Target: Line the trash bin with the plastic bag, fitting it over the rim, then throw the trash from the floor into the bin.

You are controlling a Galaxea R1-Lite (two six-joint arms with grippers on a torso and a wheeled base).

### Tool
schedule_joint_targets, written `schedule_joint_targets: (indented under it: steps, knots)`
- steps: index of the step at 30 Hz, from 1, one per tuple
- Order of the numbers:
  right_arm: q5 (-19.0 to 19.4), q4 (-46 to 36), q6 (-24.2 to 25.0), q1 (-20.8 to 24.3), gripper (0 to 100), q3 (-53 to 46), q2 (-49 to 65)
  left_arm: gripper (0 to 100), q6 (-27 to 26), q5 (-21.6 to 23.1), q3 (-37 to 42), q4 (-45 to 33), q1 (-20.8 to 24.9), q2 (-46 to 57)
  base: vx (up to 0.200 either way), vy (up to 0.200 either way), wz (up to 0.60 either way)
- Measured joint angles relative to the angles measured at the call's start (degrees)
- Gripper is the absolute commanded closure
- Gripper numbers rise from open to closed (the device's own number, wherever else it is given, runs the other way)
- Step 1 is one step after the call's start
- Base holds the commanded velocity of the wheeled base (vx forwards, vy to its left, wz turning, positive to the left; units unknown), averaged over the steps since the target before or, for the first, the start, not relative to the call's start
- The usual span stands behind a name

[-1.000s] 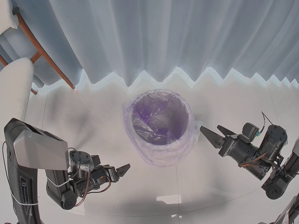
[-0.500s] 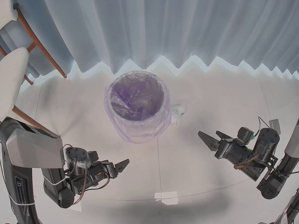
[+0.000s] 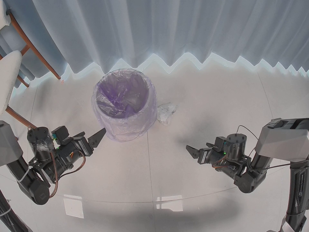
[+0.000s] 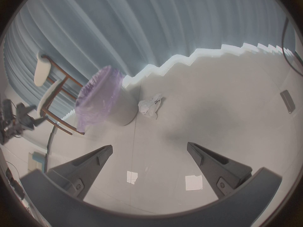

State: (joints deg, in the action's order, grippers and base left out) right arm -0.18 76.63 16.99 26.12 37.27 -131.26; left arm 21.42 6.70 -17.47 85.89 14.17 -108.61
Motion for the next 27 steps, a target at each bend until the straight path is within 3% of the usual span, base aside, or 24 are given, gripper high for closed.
schedule_joint_targets:
  steps: [5, 12, 21, 27]
  knots:
    - [0.21, -9.11, -2.06, -0.16, 0, 10.93, -4.06, 0, -1.68, 0.29, 0.28, -1.32, -0.66, 5.19, 0.200, 0.000, 0.00]
    - [0.76, -11.76, -5.40, -0.17, 0, 17.12, -9.24, 0, -2.73, 0.54, 0.50, -2.26, 0.83, 11.09, 0.200, 0.000, 0.00]
    - [3.97, -12.40, -0.24, 1.07, 0, 18.52, -11.80, 0, -3.06, 0.38, 0.61, -4.02, 2.91, 14.97, 0.200, 0.000, 0.00]
    - [4.43, -12.45, 0.29, 1.71, 0, 21.77, -14.86, 0, -4.18, 0.40, 0.52, -4.52, 2.93, 16.52, 0.200, 0.000, 0.00]
